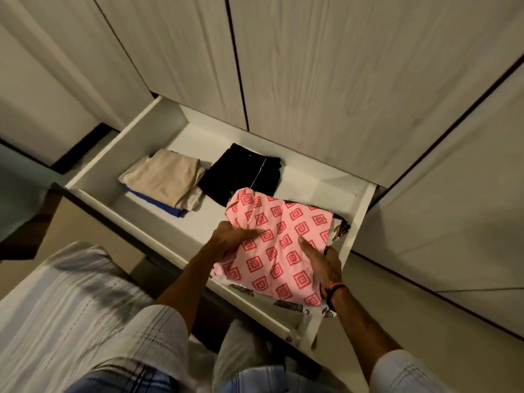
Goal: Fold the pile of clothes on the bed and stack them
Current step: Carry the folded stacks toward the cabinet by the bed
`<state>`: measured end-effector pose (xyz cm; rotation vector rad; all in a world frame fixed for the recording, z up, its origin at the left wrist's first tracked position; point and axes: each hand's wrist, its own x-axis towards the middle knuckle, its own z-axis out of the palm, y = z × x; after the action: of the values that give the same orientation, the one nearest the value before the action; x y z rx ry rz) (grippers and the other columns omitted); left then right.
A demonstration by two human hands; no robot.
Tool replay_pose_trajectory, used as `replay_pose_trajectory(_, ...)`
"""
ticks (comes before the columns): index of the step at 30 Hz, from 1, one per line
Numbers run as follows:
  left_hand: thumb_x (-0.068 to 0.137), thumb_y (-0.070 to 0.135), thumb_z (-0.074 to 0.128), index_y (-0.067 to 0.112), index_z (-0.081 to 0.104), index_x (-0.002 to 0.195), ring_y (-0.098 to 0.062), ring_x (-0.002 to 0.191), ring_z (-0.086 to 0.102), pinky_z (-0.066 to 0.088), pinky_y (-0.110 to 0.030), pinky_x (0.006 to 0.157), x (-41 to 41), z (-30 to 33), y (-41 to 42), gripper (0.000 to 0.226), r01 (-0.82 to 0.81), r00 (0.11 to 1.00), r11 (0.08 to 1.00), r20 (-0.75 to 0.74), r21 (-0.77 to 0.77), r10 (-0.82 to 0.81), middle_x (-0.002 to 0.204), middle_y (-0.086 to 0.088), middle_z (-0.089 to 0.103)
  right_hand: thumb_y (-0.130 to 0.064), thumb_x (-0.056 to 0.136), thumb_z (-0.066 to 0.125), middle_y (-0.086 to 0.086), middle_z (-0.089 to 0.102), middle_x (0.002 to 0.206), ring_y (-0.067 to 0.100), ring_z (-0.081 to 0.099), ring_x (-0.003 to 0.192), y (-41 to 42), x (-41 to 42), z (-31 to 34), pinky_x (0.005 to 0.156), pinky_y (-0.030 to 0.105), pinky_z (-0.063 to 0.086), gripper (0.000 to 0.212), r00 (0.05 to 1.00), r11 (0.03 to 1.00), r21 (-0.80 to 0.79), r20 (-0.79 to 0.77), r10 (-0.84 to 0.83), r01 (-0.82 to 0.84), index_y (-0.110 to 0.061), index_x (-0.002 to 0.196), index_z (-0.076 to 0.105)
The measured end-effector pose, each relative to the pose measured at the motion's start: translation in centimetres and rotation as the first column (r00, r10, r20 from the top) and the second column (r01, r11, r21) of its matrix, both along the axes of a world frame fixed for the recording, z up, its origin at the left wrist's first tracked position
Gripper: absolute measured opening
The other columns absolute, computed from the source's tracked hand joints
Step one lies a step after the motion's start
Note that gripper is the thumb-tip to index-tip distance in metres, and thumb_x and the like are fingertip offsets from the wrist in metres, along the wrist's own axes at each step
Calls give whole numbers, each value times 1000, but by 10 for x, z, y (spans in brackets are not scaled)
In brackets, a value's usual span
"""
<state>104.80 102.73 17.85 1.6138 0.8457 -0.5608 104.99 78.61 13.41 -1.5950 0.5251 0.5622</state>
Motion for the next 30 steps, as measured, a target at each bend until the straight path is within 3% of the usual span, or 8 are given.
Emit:
replay_pose_trajectory(2,70,27,87,16,65,101,-20,74,75,58,-28,57,5,-6,-1,39,57,998,998,1,2,-57,87,-5,76,-48,77,79,-5,77,90,16,74,83,1,-6,-6,80,37,59,34,1000,1000,7,-11,-11,11,-24,100,74)
replay_pose_trajectory(7,73,24,84,11,68,100,-25,78,75,61,-39,74,23,-34,7,34,170,984,985,-44,9,-170,86,-7,77,-39,89,69,-3,77,95,19,74,86,14,-7,-20,88,44,57,23,999,997,67,-30,-40,42,-26,108,69)
replay_pose_trajectory(9,75,22,82,13,68,95,-22,75,75,61,-36,69,36,-52,15,26,213,976,977,-45,-1,-213,81,-4,77,-30,97,60,0,77,91,20,75,83,26,-5,-30,88,49,57,17,996,990,130,-82,-46,57,-22,110,66)
replay_pose_trajectory(15,80,18,78,13,65,92,-21,72,75,59,-28,59,56,-107,38,18,342,935,938,-75,-58,-346,76,0,76,-37,88,71,2,77,96,24,75,86,49,-10,-74,82,54,58,27,972,985,-30,-161,-171,168,-18,107,69)
replay_pose_trajectory(19,78,19,80,13,66,99,-20,78,75,61,-38,74,55,-145,49,26,344,923,933,-145,-105,-356,85,-1,77,-32,89,69,1,77,97,22,74,88,57,-10,-100,82,51,59,20,958,979,-67,-201,-204,194,-20,105,68)
replay_pose_trajectory(23,79,18,79,15,65,98,-12,70,73,56,-23,54,60,-174,48,24,386,903,916,-158,-109,-399,82,2,75,-30,92,67,1,74,102,25,71,96,56,-13,-122,75,45,58,17,939,970,-67,-244,-241,232,-23,107,65)
replay_pose_trajectory(26,80,19,79,19,63,99,-12,73,71,55,-21,53,65,-196,48,25,463,871,883,-145,-74,-469,88,1,73,-25,91,67,-1,73,105,20,70,96,51,-16,-141,74,40,58,24,916,950,-64,-253,-312,306,-22,115,62)
replay_pose_trajectory(30,84,22,76,25,57,102,-13,79,69,55,-19,58,67,-223,53,26,561,826,828,-82,20,-557,90,5,69,-16,91,67,-3,71,103,1,72,77,48,-17,-164,59,21,58,33,906,935,-101,-231,-354,340,-14,123,57)
